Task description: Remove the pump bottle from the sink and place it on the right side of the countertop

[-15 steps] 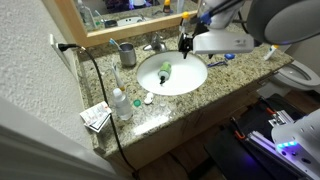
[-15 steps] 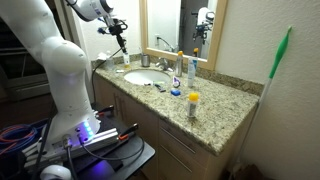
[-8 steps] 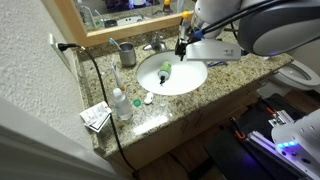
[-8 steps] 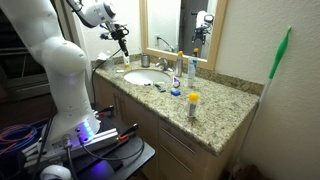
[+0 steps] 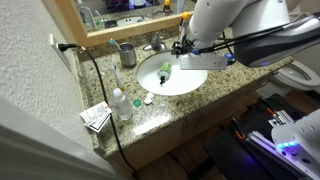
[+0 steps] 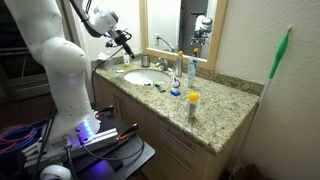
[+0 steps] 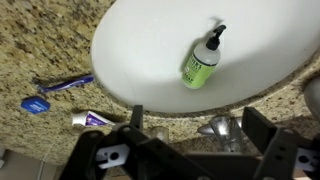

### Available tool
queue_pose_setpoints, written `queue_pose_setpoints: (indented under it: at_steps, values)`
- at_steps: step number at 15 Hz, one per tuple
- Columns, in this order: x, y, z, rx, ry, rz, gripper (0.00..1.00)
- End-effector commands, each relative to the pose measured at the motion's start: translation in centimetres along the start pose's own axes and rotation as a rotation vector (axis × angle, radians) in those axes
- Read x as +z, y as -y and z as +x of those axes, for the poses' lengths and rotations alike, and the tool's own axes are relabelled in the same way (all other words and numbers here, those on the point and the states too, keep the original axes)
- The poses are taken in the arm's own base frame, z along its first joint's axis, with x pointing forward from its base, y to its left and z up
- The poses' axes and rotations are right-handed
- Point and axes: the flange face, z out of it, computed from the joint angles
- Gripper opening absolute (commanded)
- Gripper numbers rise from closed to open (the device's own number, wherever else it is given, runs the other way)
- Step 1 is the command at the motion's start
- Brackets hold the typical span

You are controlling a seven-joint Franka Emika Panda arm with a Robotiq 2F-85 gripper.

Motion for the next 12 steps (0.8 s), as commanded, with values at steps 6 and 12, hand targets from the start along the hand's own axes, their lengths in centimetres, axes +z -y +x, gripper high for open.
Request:
queue_pose_setpoints:
  at_steps: [6, 12]
  values:
    - [2.9, 0.0, -0.6, 0.020, 0.016, -0.020, 1.00]
    - [2.4, 0.5, -1.3, 0.062, 0.099, 0.006, 1.00]
